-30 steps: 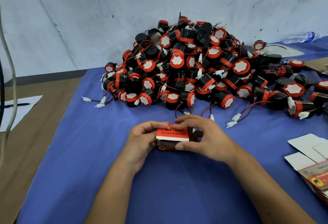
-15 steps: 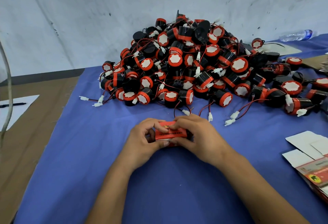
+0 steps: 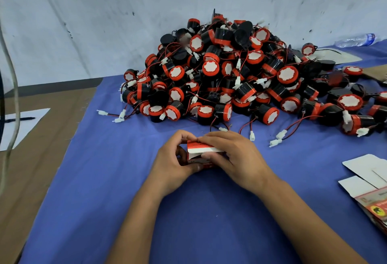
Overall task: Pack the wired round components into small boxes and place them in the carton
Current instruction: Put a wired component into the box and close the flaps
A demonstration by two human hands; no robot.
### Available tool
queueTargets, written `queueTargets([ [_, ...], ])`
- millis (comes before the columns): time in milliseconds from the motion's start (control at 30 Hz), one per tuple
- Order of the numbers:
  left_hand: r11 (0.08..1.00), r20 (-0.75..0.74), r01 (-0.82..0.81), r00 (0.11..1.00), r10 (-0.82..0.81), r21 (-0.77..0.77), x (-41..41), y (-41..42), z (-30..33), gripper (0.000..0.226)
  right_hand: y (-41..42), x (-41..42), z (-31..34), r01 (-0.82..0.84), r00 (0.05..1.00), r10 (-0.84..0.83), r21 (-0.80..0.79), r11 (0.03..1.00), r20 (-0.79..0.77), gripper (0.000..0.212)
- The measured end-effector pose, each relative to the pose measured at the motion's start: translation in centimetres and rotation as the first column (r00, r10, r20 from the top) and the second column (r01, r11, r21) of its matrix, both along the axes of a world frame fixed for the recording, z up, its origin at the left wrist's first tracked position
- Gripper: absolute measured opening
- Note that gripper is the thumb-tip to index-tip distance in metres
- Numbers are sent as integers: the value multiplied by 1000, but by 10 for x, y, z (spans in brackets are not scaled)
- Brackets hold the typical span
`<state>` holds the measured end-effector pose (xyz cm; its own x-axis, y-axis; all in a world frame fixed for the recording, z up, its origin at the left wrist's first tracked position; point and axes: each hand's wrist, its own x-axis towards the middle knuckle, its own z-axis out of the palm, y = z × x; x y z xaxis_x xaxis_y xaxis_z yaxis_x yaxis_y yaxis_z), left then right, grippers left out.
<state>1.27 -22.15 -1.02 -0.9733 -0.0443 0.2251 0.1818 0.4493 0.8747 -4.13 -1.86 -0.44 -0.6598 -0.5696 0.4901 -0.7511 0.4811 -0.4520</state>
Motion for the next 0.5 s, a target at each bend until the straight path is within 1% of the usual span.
queueTargets([
  [100, 1000, -19, 17, 1000, -16, 16, -1, 4, 1, 58, -7, 5, -4, 83, 996, -78, -112, 990, 49, 35],
  [167, 999, -13, 26, 1000, -26, 44, -1, 5, 0, 62, -15, 10, -4, 136, 987, -122, -137, 981, 103, 36],
  [233, 997, -9, 36, 999, -35, 65, -2, 5, 0, 70, -20, 14, -2, 161, 983, -150, -108, 981, 104, 40],
  [333, 997, -10, 31, 1000, -30, 73, -2, 3, -1, 79, -18, 13, -1, 156, 986, -156, 5, 988, 57, 42],
  [400, 997, 7, 5, 1000, -5, 81, -2, 2, -3, 82, -15, 12, -1, 127, 985, -133, 66, 990, 105, 46],
  [500, 996, 26, -16, 1000, 14, 86, -2, 1, -4, 84, -9, 9, -1, 58, 983, -71, 83, 995, 168, 47],
])
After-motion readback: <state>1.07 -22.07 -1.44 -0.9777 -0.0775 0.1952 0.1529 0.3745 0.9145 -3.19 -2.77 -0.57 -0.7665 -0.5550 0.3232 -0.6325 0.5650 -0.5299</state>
